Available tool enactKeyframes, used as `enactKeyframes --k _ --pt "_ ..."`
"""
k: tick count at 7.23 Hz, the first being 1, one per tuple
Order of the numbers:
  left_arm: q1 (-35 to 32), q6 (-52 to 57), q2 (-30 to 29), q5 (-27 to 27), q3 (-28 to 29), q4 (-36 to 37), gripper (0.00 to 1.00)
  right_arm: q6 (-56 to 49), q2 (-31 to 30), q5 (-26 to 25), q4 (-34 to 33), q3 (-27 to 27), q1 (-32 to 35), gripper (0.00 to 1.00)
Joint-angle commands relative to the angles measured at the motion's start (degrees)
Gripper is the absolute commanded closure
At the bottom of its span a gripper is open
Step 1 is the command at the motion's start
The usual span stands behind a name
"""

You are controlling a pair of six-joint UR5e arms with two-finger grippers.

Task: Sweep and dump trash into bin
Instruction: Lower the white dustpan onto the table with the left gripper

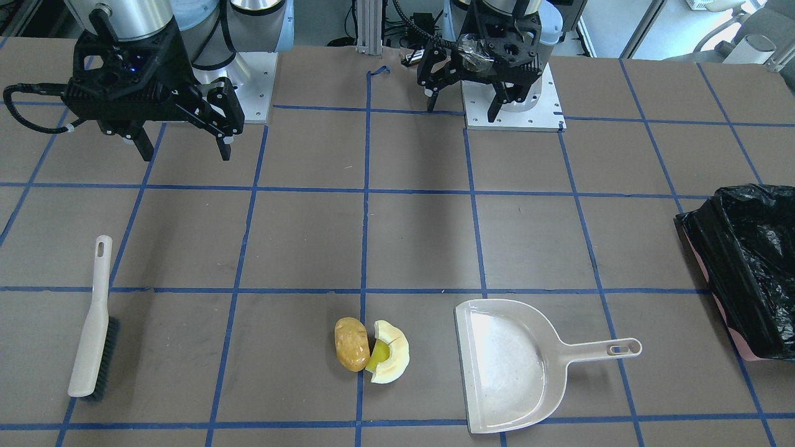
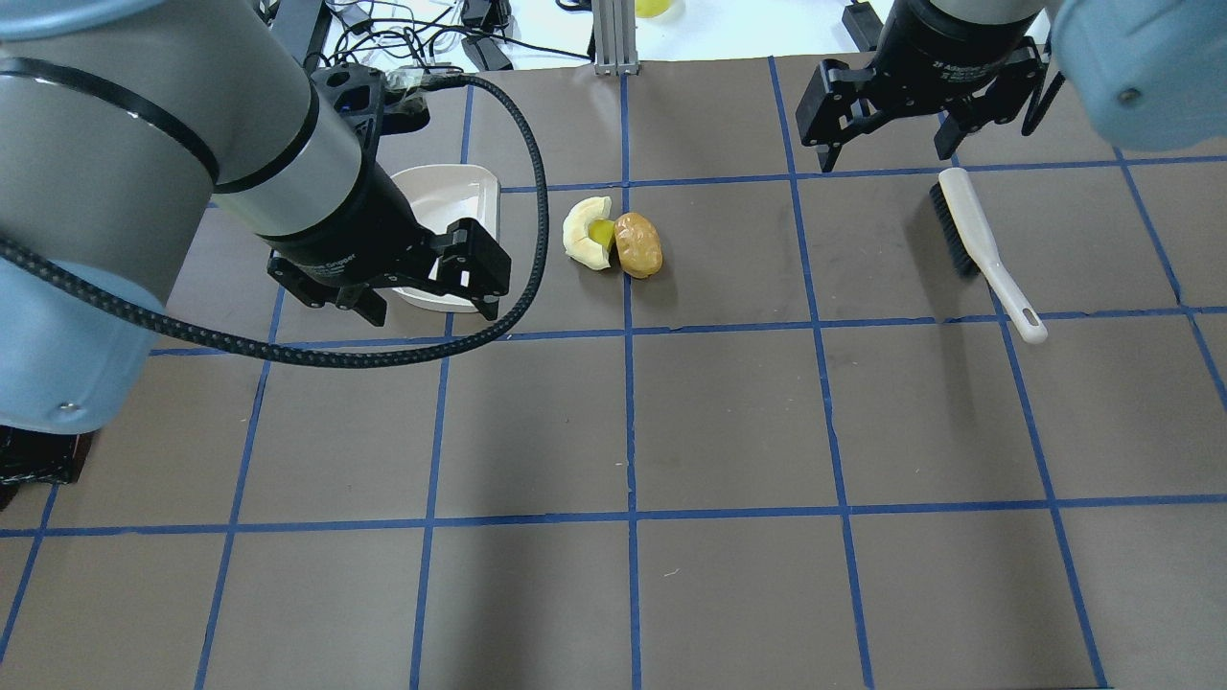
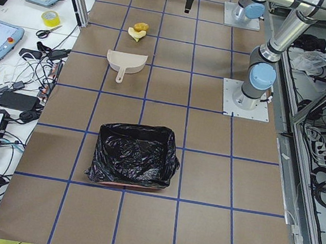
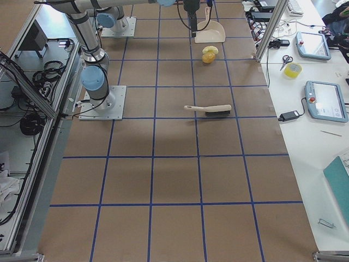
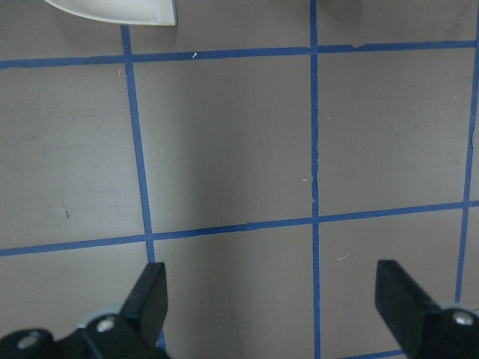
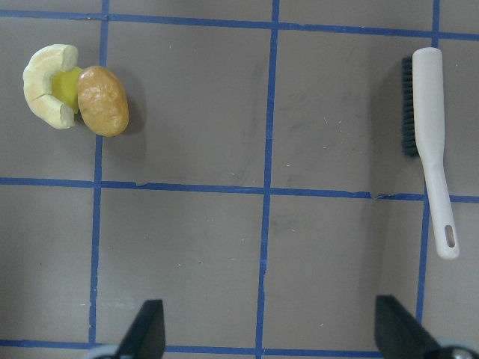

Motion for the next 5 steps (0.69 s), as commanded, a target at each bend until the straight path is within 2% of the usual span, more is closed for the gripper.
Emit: enactKeyframes --k 1,2,3,5 --pt "1.8 0.1 -2.3 8.9 1.2 5.1 0.02 0.0 0.0 0.0 0.0 0.0 0.1 0.00" --pt "2.8 -0.3 -3.9 9.5 5.2 3.9 0.01 0.1 0.0 -0.2 0.1 0.3 0.1 0.00" --pt "5.9 -0.1 -5.2 10.9 9.7 -3.6 0.03 0.9 0.0 -0.9 -0.1 1.0 0.1 0.00" --pt "7.0 0.3 -5.8 9.8 10.4 -4.6 0.04 0.2 -0.1 -0.8 0.2 1.6 0.1 0.00"
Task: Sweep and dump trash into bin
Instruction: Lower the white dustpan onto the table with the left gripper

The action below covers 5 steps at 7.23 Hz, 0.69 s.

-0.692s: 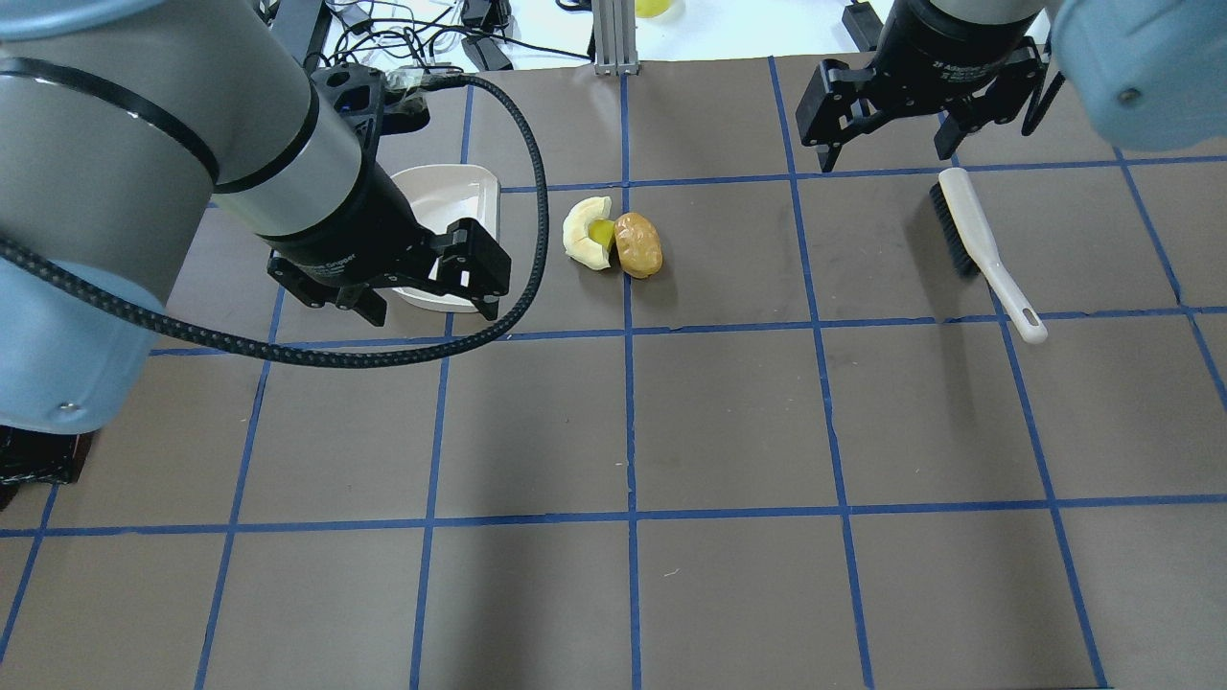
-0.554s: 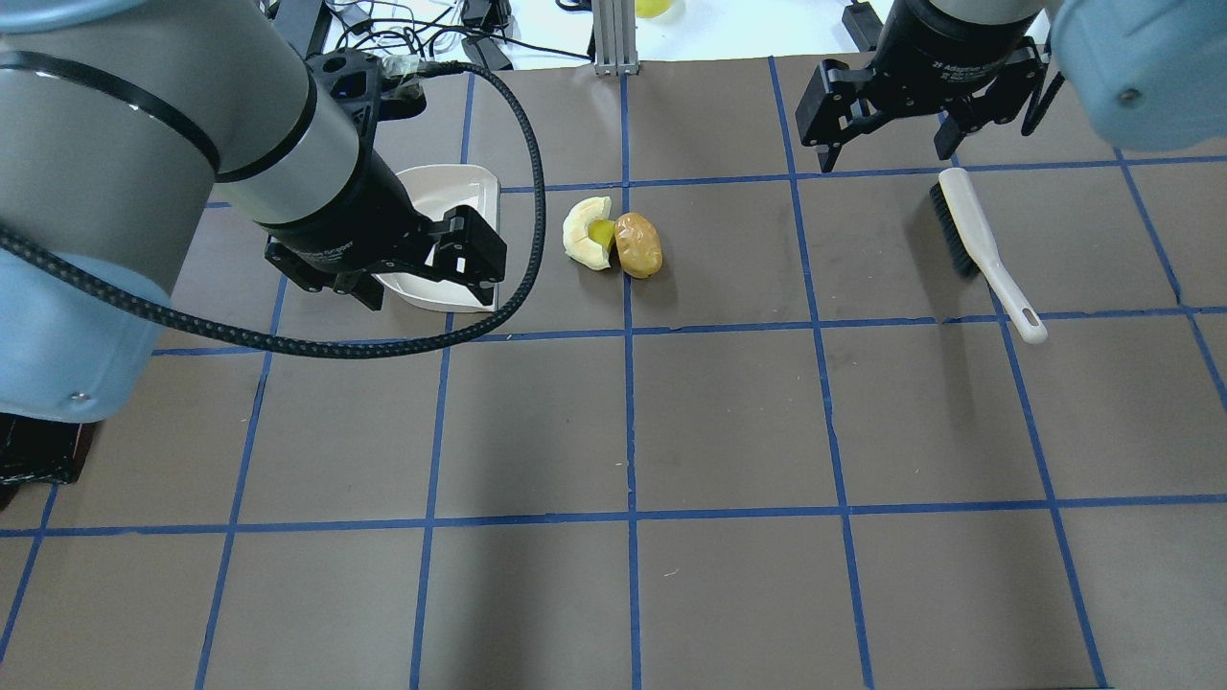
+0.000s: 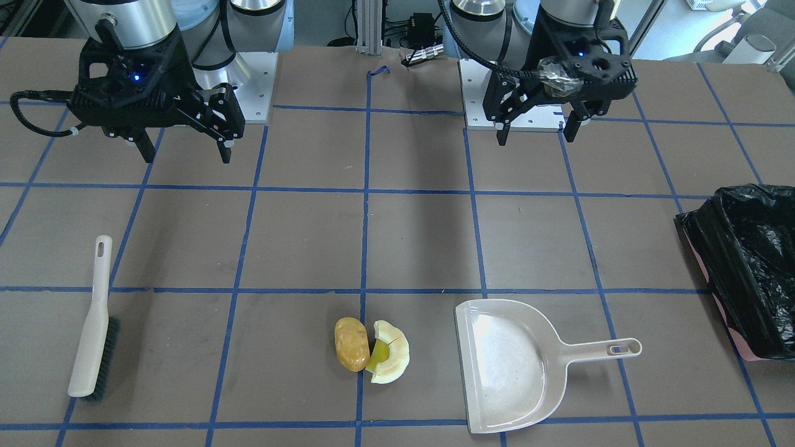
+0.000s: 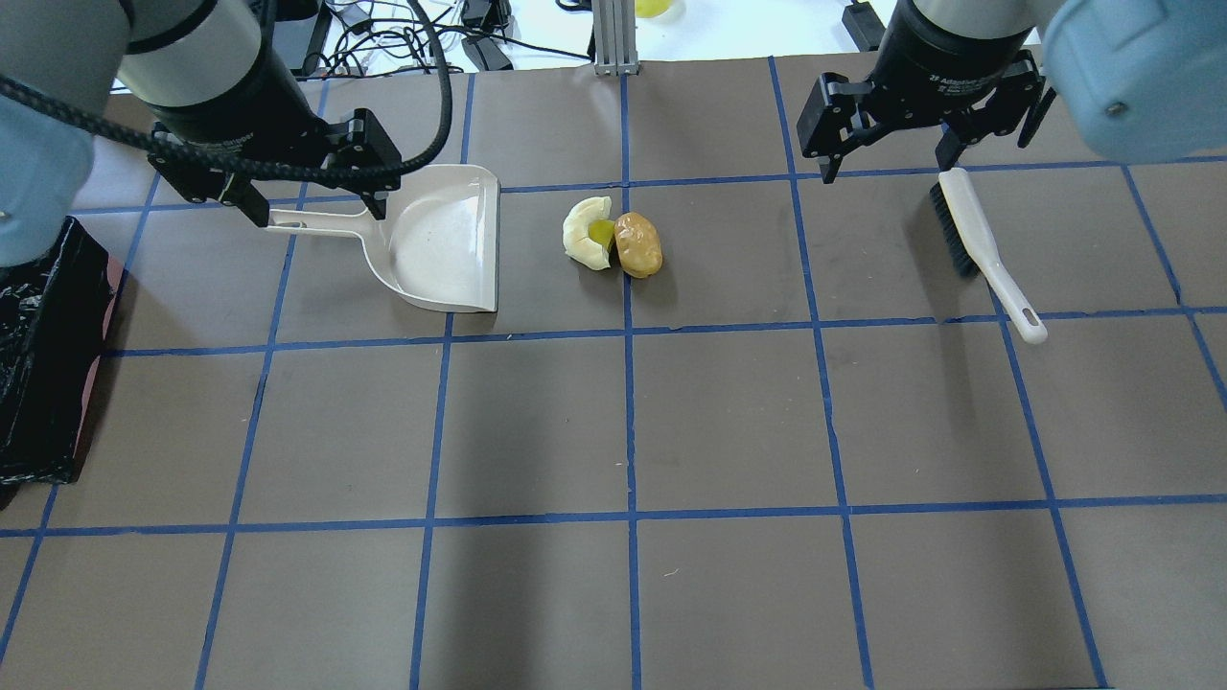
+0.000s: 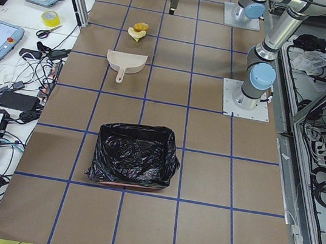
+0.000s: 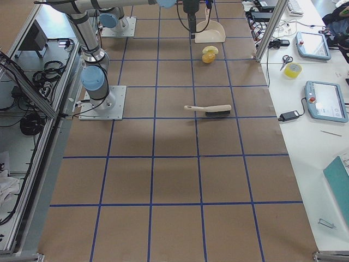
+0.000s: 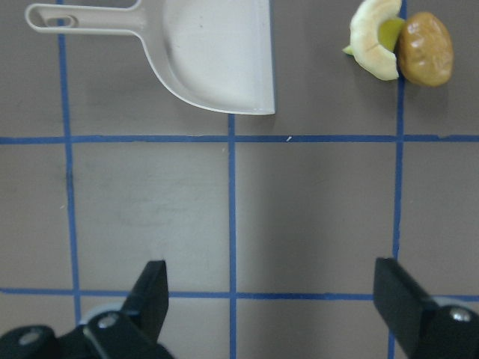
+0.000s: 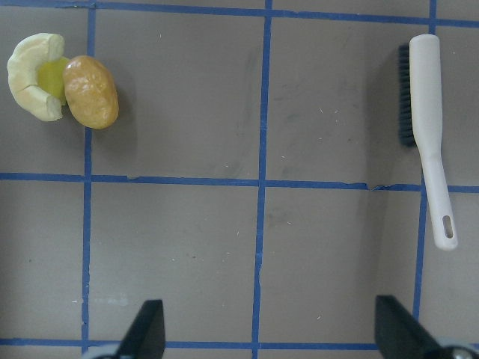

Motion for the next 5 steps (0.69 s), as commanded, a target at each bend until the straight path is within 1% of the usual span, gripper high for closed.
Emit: enactKeyframes --k 1,2,3,4,5 --pt "1.0 0.6 -0.9 -2.4 1.6 -1.1 0.02 -0.7 0.0 -0.3 1.6 0.6 -0.3 0.00" --pt "1.0 0.5 -1.3 -2.4 1.8 -1.0 0.02 -2.9 0.2 -2.5 4.3 1.0 -3.6 0.00" --pt "1.2 0.9 -1.4 -2.0 1.1 -0.8 0.01 -10.2 -0.1 -3.0 4.3 1.6 -9.8 0.00" --pt "1.3 4.8 -1.5 -2.3 0.7 -0.2 0.00 -16.9 -0.1 -2.9 4.3 1.9 -15.2 0.00" --pt "1.4 6.3 -1.4 -2.3 0.6 -0.3 0.00 -20.2 0.5 -2.5 2.9 2.6 -18.6 0.00"
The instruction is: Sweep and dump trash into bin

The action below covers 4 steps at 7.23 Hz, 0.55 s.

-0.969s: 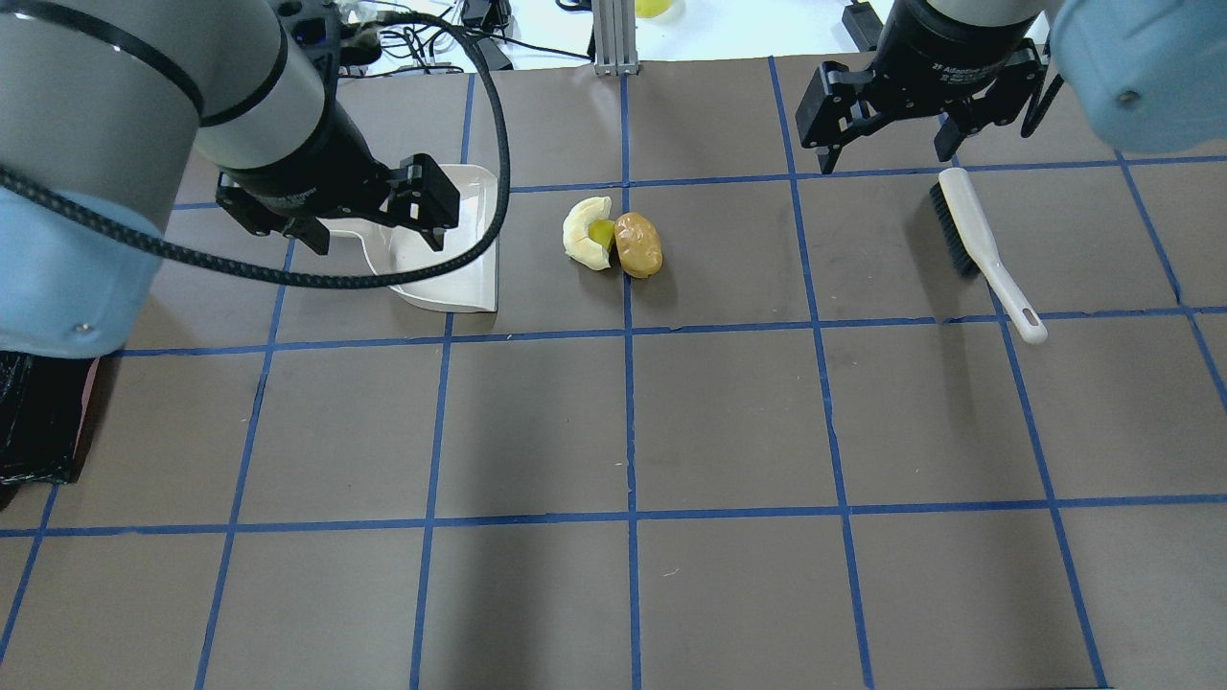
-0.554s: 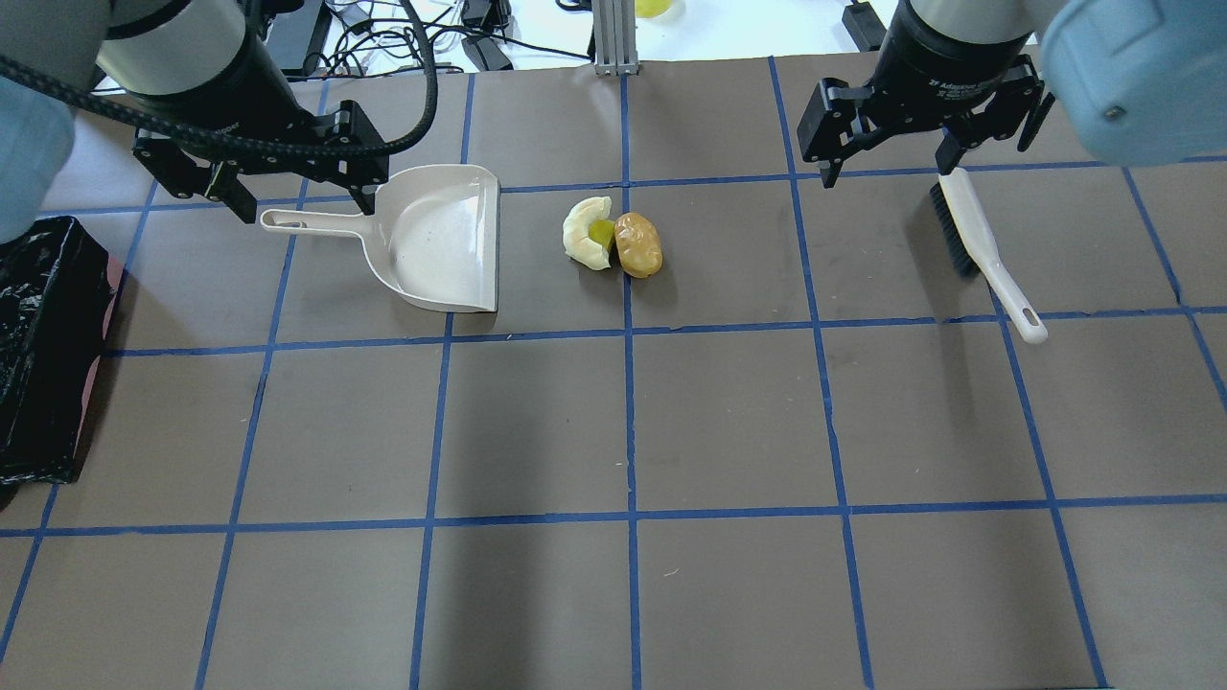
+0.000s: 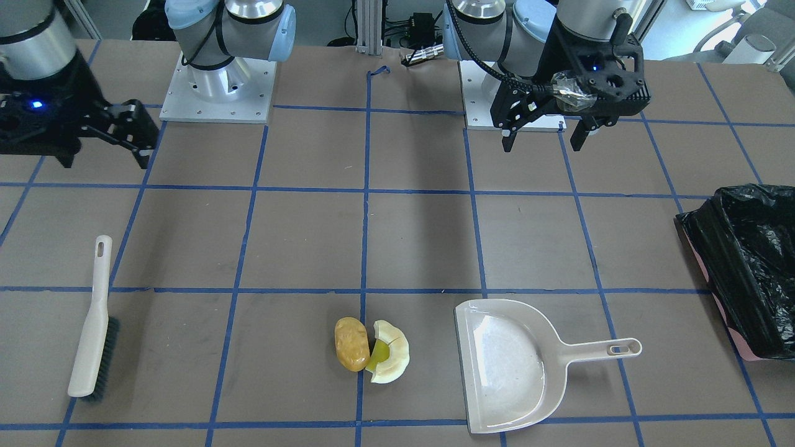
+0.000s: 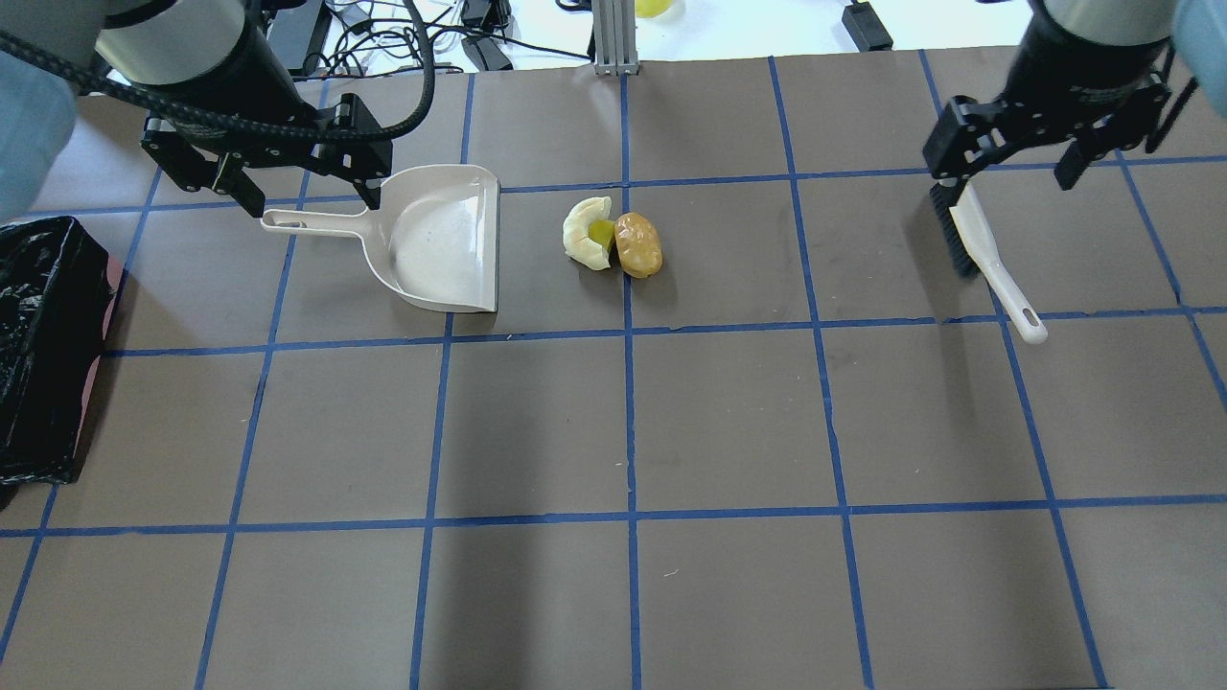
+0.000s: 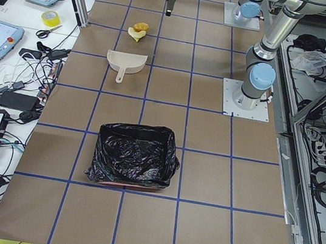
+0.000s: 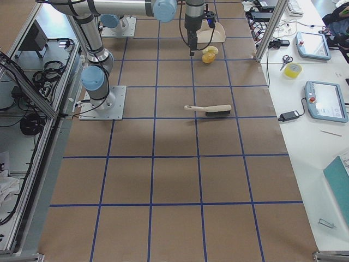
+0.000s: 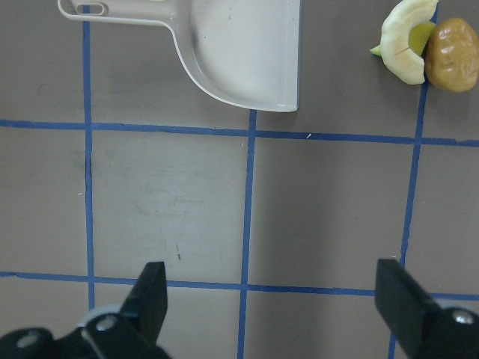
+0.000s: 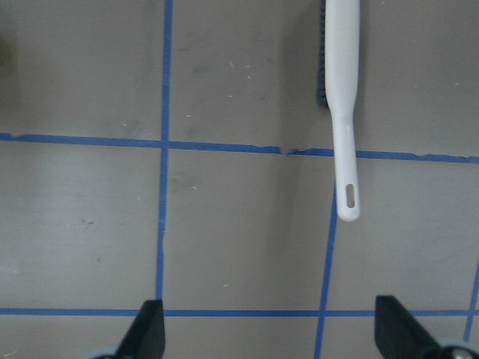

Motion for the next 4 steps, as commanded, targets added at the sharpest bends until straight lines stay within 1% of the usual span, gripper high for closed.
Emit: enactKeyframes --k 1,2,3,4 --pt "0.5 2.7 0.4 -0.1 -0.4 0.1 0.00 -9.4 1.0 -0.1 -4.0 3.5 -6.7 0.00" --pt "1.9 5.2 0.4 0.1 -0.4 0.1 0.00 -11.7 1.4 -0.2 -10.1 6.8 -7.2 0.00" --pt "5.4 15.6 0.0 -0.3 -1.8 1.1 0.00 -11.4 2.4 0.2 -15.9 11.8 -7.2 0.00" --pt "9.4 22.3 -0.4 -0.6 -4.7 7.9 0.00 -11.5 3.4 -0.3 -22.5 15.1 -7.3 0.00"
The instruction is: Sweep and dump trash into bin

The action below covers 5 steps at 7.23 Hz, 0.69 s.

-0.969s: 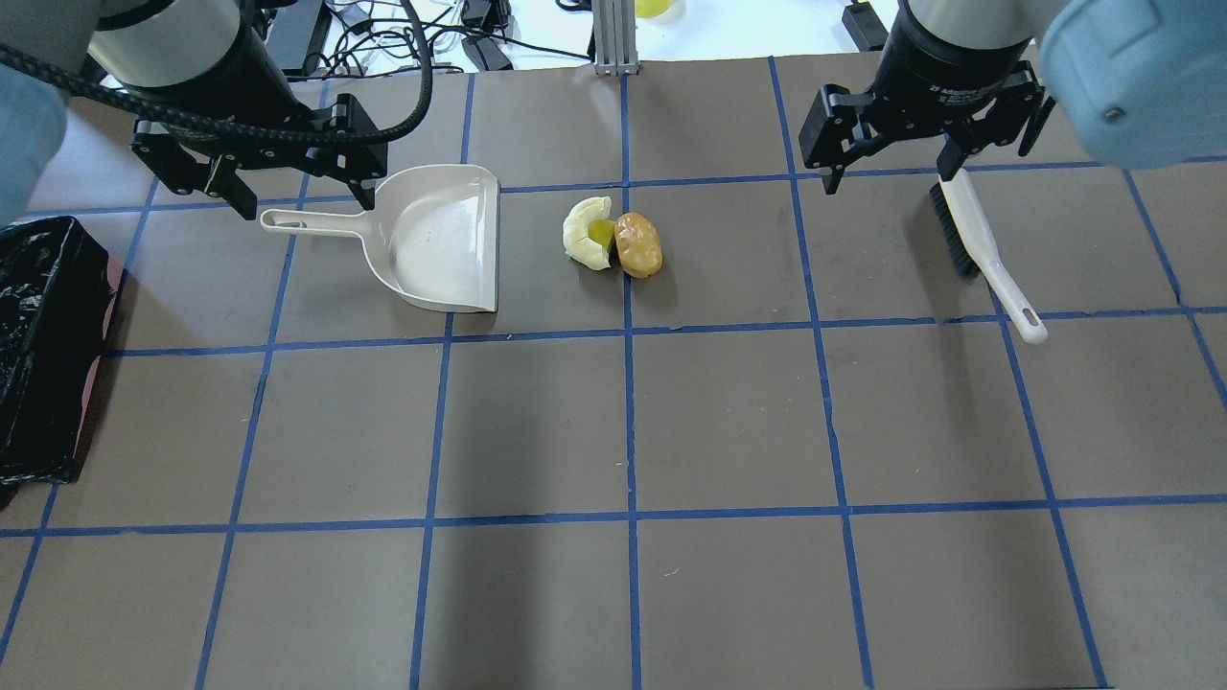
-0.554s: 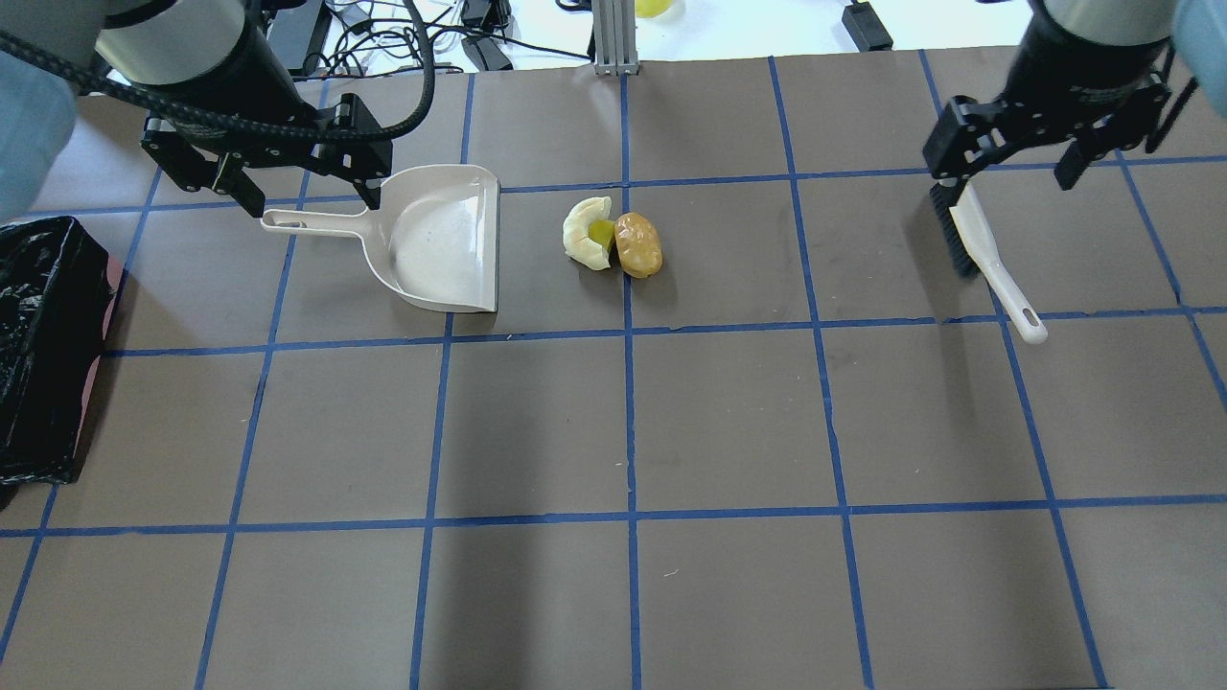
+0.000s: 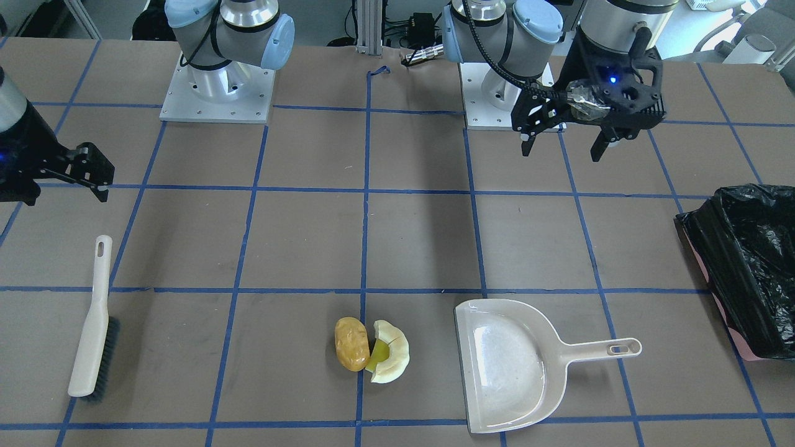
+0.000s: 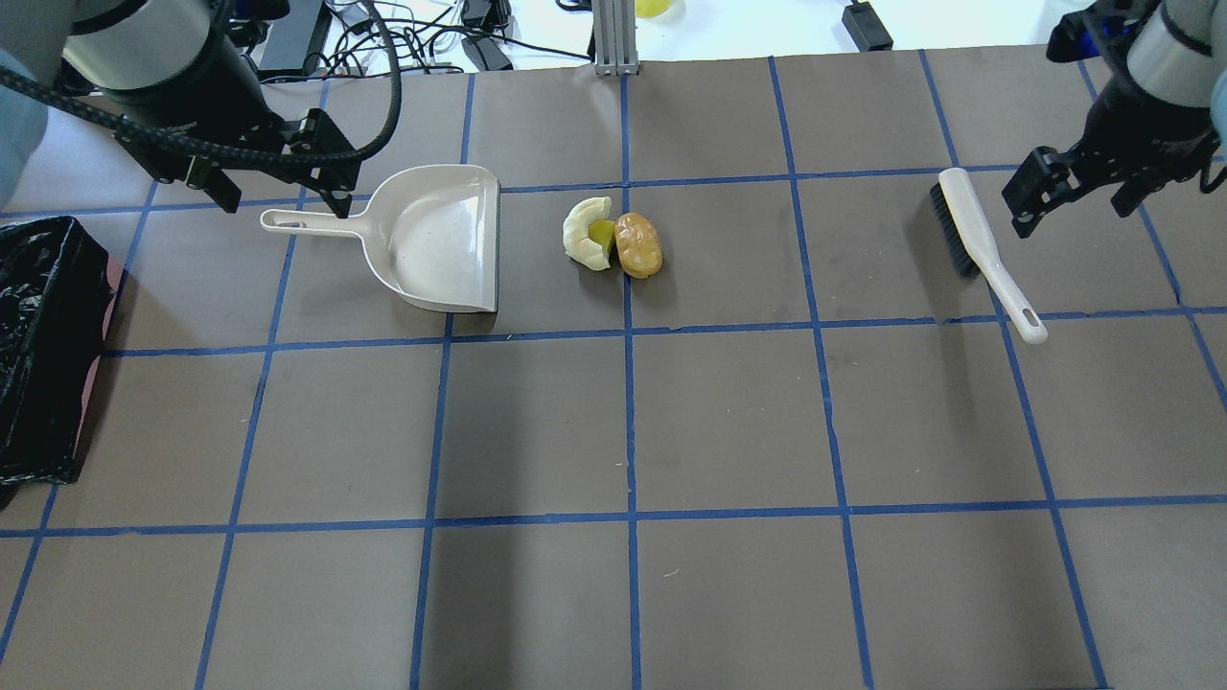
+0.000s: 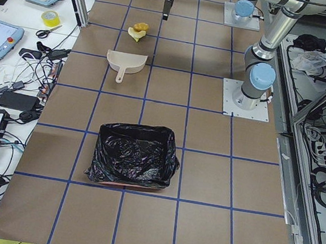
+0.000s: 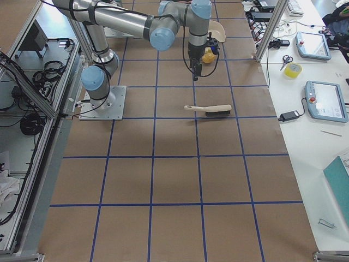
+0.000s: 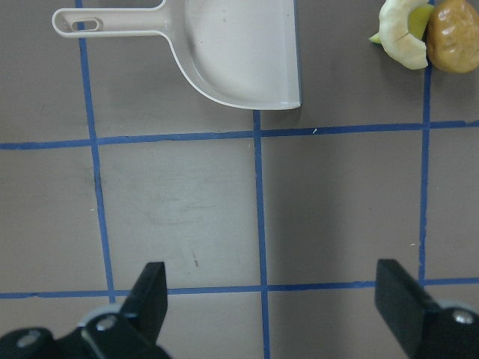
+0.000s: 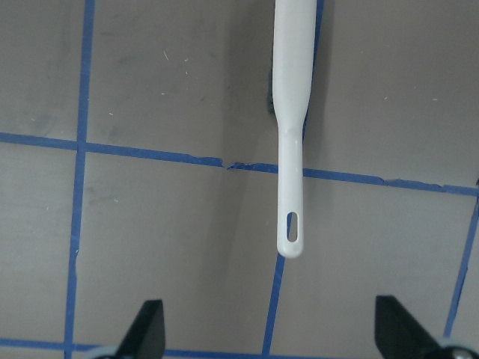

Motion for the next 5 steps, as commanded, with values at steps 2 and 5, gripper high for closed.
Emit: enactKeyframes --k 2,5 --pt "9.8 28.4 -3.4 -2.8 -6.2 9.6 0.00 -0.2 5.0 0.4 -10.1 5.2 -1.8 0.00" --pt "12.5 63.6 -13.6 -2.8 -4.9 16.2 0.03 -0.6 9.5 0.8 -13.0 5.3 -4.1 0.00"
